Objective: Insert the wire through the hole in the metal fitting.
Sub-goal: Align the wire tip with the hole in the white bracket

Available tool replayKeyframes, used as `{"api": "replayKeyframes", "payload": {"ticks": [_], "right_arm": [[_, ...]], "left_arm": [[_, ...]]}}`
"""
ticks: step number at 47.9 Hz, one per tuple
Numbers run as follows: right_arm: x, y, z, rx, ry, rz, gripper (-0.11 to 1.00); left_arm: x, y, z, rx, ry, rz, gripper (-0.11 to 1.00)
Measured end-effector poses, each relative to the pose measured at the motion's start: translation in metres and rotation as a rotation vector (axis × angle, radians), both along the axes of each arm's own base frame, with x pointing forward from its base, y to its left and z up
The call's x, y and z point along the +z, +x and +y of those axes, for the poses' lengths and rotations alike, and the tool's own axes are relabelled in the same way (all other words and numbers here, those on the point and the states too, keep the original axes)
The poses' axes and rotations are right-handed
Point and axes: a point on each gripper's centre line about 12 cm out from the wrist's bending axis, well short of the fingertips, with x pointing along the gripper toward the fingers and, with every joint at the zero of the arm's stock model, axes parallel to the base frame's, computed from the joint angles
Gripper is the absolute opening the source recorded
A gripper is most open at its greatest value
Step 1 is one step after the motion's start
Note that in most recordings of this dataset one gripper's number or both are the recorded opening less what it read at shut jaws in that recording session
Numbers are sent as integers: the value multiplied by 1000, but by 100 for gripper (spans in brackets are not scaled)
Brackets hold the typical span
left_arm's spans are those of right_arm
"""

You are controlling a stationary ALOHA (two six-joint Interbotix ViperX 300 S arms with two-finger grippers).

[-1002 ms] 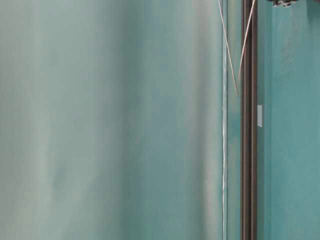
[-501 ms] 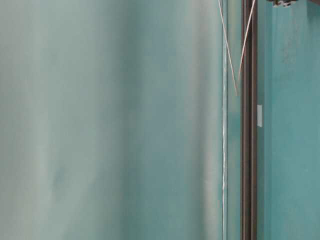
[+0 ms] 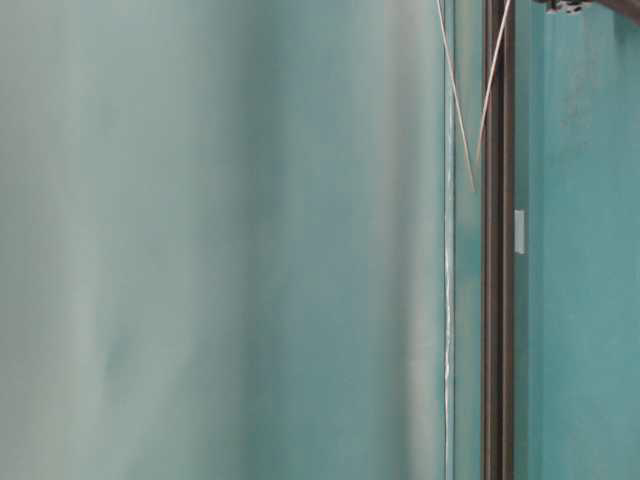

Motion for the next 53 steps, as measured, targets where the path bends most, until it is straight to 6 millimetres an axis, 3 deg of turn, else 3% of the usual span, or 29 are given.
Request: {"api": "replayKeyframes", "payload": {"ticks": [53], "right_arm": [[6, 18, 9, 28, -22, -1, 0]], "left_arm": [[0, 0, 0, 1, -1, 0, 80]]}}
